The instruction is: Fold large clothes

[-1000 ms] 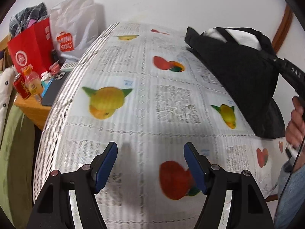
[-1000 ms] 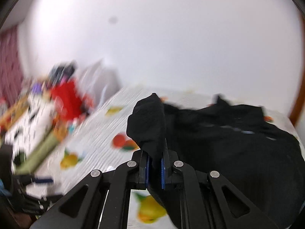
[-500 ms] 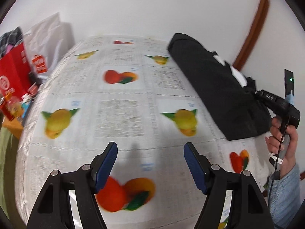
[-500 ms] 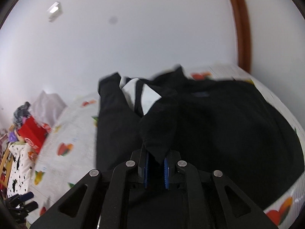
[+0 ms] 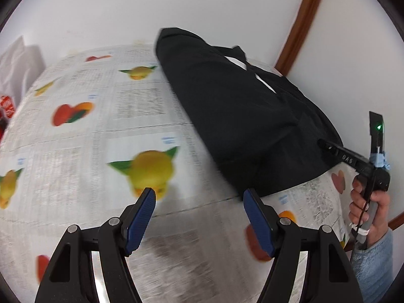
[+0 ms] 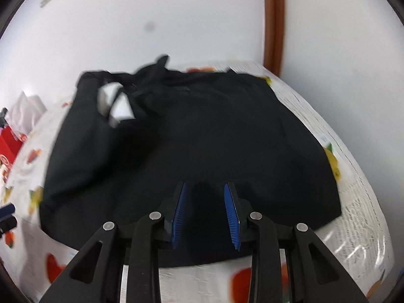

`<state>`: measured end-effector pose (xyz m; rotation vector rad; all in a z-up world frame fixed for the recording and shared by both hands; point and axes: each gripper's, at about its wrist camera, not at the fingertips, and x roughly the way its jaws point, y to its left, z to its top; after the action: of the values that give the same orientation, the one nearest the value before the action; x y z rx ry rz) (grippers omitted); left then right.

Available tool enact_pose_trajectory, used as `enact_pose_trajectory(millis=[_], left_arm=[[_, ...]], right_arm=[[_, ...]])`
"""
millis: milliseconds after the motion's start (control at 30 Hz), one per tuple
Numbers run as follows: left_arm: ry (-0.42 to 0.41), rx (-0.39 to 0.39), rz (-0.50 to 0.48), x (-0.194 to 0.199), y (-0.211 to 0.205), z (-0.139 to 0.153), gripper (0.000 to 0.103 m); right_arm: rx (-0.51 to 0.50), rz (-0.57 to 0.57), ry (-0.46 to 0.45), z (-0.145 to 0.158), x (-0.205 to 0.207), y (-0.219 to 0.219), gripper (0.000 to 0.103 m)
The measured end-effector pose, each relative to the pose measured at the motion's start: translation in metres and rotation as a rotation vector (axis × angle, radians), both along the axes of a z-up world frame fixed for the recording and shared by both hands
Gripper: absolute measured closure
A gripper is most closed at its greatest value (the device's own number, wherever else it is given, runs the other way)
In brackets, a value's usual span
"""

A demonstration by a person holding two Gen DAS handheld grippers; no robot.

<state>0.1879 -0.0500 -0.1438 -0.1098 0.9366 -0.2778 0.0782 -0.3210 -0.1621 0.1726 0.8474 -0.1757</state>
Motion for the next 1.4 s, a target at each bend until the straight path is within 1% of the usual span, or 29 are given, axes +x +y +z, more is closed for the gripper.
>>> enact_pose_trajectory(millis=[133, 300, 367, 433, 467, 533, 567, 633, 667, 700, 767, 800, 833, 900, 1000, 1067, 1133, 1267, 1400], left_arm=[[0.013, 0.004, -0.027, 0.012, -0.025, -0.007, 0.033], [0.022, 0.027, -0.024, 0.027, -0.047, -0.017, 0.035], [0.023, 0.029, -0.018, 0.031, -0.052, -0.022, 0.035], [0.009, 0.031, -0.008, 0.033, -0.054, -0.025, 0.041], [0.001, 0.030, -0.005, 0.033, -0.056, -0.025, 0.047], [-0.003, 0.022, 0.005, 0.034, -0.057, -0.025, 0.055], [-0.005, 0.024, 0.018, 0.034, -0.056, -0.025, 0.061], [-0.004, 0.009, 0.029, 0.034, -0.052, -0.026, 0.067], [-0.002, 0.001, 0.037, 0.033, -0.049, -0.026, 0.074], [0.004, -0.005, 0.047, 0.034, -0.045, -0.026, 0.078], [0.025, -0.012, 0.049, 0.034, -0.039, -0.026, 0.090], [0.037, -0.013, 0.050, 0.034, -0.036, -0.026, 0.092], [0.043, -0.032, 0.053, 0.033, -0.031, -0.025, 0.094], [0.047, -0.064, 0.065, 0.029, -0.022, -0.025, 0.095], [0.029, -0.054, 0.087, 0.021, -0.004, -0.024, 0.096], [0.029, -0.062, 0.105, 0.017, 0.011, -0.024, 0.096], [0.031, -0.076, 0.126, 0.011, 0.032, -0.024, 0.096], [0.041, -0.093, 0.181, -0.001, 0.076, -0.023, 0.096], [0.050, -0.093, 0.227, -0.013, 0.114, -0.022, 0.095]], right_arm=[[0.016, 0.023, 0.010, -0.012, 0.000, -0.013, 0.072], [-0.046, 0.079, 0.014, -0.018, 0.006, -0.006, 0.071], [-0.039, 0.085, 0.014, -0.019, 0.009, -0.008, 0.071], [-0.019, 0.079, 0.015, -0.020, 0.011, -0.010, 0.071], [-0.018, 0.077, 0.015, -0.020, 0.010, -0.011, 0.071], [-0.040, 0.075, 0.020, -0.020, 0.011, -0.008, 0.071], [-0.051, 0.075, 0.022, -0.019, 0.010, -0.006, 0.071], [-0.073, 0.077, 0.026, -0.019, 0.009, -0.004, 0.071], [-0.077, 0.078, 0.026, -0.019, 0.008, -0.004, 0.071], [-0.079, 0.078, 0.026, -0.019, 0.008, -0.004, 0.071], [-0.076, 0.085, 0.026, -0.019, 0.008, -0.004, 0.070], [-0.071, 0.087, 0.024, -0.019, 0.009, -0.004, 0.070], [-0.067, 0.088, 0.023, -0.019, 0.009, -0.004, 0.070], [-0.068, 0.092, 0.023, -0.018, 0.009, 0.000, 0.070], [-0.067, 0.112, 0.021, -0.017, 0.009, 0.015, 0.071], [-0.072, 0.128, 0.020, -0.017, 0.008, 0.028, 0.071], [-0.084, 0.154, 0.020, -0.016, 0.010, 0.046, 0.073], [-0.069, 0.207, 0.012, -0.014, 0.016, 0.085, 0.075], [-0.062, 0.256, 0.005, -0.011, 0.028, 0.125, 0.075]])
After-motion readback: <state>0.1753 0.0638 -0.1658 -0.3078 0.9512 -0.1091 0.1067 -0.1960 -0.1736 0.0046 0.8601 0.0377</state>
